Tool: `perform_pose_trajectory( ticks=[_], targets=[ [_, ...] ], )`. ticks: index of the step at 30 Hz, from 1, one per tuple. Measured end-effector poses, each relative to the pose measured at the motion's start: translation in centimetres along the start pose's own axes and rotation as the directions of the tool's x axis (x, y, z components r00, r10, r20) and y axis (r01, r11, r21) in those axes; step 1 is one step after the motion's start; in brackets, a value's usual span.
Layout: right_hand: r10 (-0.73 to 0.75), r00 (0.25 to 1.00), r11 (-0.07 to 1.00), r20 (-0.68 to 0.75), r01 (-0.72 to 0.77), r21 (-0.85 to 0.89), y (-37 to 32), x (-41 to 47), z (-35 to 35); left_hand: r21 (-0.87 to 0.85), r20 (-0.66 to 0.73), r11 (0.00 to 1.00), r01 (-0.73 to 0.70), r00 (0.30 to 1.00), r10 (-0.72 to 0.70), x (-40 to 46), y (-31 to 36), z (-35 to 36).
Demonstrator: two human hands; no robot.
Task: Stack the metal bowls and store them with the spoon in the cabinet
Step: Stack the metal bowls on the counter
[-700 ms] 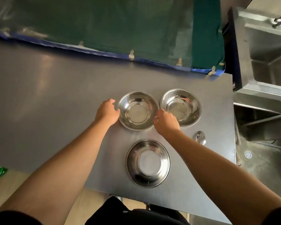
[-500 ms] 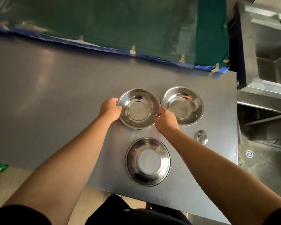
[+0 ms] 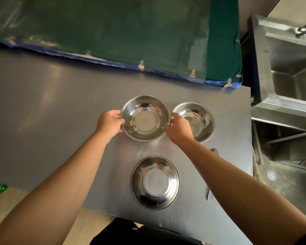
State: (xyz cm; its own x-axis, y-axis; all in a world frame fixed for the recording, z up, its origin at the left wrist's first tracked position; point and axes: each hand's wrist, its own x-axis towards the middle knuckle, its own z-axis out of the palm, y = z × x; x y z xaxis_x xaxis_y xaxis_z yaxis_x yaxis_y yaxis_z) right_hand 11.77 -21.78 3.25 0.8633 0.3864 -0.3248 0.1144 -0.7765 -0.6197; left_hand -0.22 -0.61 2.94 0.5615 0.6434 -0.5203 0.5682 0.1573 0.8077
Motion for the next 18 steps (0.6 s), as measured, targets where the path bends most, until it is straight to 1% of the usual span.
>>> perform_pose_trajectory(
  ticks=[5,8,18],
  targets=[
    [0.013,0.998,0.999,-0.060,-0.010,0.050,1.0,0.6,-3.0,-0.039,0.031,0.999,-0.039,0.999,0.040,-0.3,1.8,2.8],
    [0.057,0.994,0.996,-0.088,-0.051,0.072,2.5,0.9,-5.0,-0.034,0.069,0.998,-0.061,0.996,0.063,-0.3,2.8,5.1],
    [0.204,0.963,0.969,-0.173,-0.174,0.173,8.1,1.4,-9.1,0.047,0.185,0.997,-0.061,0.981,0.052,-0.2,3.5,12.8]
  ],
)
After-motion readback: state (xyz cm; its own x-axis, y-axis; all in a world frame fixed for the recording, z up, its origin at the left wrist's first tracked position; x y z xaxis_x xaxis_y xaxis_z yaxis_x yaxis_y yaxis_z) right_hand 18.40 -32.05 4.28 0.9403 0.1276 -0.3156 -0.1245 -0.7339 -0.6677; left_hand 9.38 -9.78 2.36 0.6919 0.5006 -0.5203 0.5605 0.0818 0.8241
